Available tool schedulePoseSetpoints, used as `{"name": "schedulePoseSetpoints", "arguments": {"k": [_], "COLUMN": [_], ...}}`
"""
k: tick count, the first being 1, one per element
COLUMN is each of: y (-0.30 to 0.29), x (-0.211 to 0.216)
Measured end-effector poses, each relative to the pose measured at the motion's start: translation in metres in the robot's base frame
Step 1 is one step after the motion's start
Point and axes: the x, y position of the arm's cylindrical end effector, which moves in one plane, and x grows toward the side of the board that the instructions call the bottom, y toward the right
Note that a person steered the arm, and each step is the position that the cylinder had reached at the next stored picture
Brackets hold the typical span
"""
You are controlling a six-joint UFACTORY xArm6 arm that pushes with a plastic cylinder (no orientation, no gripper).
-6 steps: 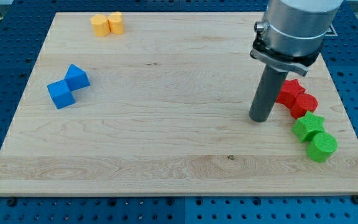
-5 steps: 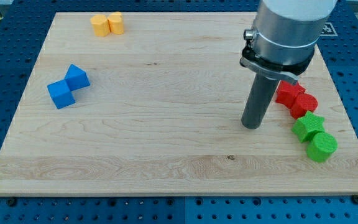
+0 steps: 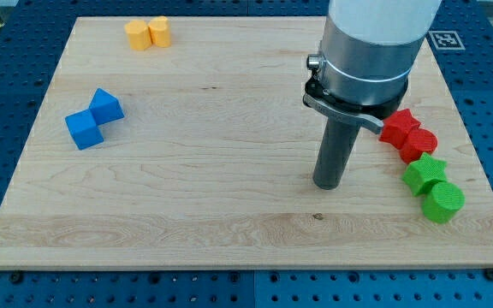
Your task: Point your arm towards bottom left side of board
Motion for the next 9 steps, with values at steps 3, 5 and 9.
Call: {"name": "schedulePoseSetpoints", "arguments": {"k": [3,5,9], "y": [-0.05,-0.082,-0.11], "x": [0.021,0.03,0.04]}}
